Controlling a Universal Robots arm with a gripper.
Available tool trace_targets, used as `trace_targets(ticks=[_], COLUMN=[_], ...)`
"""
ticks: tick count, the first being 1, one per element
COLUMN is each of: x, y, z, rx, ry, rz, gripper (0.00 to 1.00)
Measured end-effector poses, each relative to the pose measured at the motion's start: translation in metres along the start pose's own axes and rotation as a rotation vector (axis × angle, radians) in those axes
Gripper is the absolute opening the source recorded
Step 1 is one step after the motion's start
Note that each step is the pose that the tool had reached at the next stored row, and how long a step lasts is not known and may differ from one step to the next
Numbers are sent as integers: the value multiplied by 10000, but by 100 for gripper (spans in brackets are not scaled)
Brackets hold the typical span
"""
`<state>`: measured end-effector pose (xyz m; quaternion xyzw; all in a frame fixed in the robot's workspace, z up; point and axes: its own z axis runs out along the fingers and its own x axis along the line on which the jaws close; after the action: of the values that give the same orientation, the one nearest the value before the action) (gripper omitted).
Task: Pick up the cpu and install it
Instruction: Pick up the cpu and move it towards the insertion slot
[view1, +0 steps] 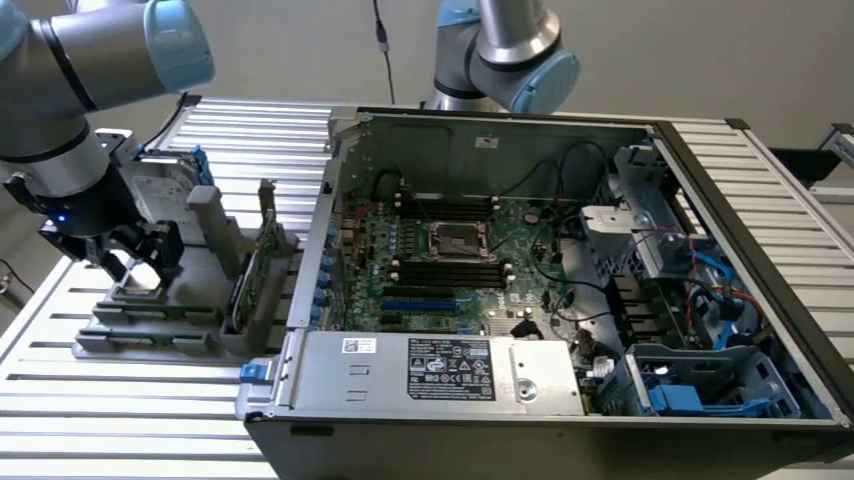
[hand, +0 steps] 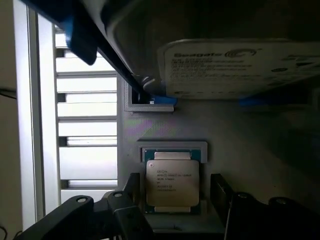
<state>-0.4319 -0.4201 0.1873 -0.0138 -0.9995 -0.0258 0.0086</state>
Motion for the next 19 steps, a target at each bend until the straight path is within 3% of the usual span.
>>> trace_targets(ticks=[3,8,11,13,19], x=[0,0,-1,-1,0], y=[0,0,3,13,53], z=[9,15,22,26,32], rx=[-65,-80,-72,-13,286], ry=[35,214,225,223,214], rz=[0,10,10,11,20], gripper=[67,67,67,67,67])
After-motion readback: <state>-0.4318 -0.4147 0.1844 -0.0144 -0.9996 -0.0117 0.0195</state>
